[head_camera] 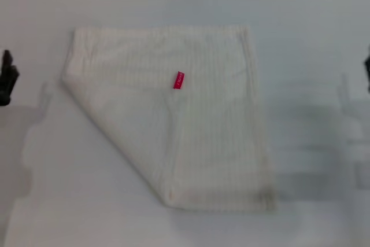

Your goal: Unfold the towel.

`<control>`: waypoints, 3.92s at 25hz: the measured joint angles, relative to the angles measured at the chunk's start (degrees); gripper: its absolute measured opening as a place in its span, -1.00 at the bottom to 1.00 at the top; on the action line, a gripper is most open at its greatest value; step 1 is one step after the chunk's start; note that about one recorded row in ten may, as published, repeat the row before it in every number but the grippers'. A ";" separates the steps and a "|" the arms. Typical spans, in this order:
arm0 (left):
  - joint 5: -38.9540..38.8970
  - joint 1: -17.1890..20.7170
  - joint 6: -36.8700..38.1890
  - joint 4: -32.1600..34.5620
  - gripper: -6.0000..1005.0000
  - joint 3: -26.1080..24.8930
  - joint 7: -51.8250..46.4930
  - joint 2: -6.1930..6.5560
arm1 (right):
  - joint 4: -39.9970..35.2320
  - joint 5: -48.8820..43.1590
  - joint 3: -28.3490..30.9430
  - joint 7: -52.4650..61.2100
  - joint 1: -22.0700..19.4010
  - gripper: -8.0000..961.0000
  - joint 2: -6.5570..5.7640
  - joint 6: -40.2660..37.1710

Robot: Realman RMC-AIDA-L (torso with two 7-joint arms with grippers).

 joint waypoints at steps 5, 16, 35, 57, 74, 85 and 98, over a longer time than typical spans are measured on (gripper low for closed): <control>1.17 2.72 -18.20 -16.82 0.59 -0.67 10.59 0.76 | -13.57 -2.13 1.37 -3.60 -1.22 0.29 -3.69 -10.17; 5.81 5.26 -59.92 -52.39 0.59 -3.46 8.67 6.74 | -44.25 -16.65 29.44 -11.12 -4.48 -0.27 -1.56 -67.91; -0.33 -3.49 -109.60 -69.39 0.59 -14.63 20.83 0.23 | -37.68 -18.34 59.88 -12.90 20.52 -0.99 0.50 -118.43; -0.66 -5.88 -112.71 -70.01 0.59 -19.87 19.80 0.11 | -33.10 -18.34 60.41 -14.48 21.30 -0.98 0.27 -119.15; 0.61 -13.47 -114.40 -65.22 0.59 -25.20 18.52 -0.03 | -23.22 -22.64 61.92 -15.66 27.18 -0.98 -0.08 -111.88; 0.63 -17.64 -118.53 -61.35 0.59 -28.54 15.72 -0.08 | -21.63 -22.72 62.11 -16.45 28.65 -0.98 -0.62 -112.35; 0.50 -16.97 -120.08 -57.70 0.59 -28.93 16.14 0.13 | -24.66 -22.30 62.70 -15.77 30.03 -0.98 0.29 -119.37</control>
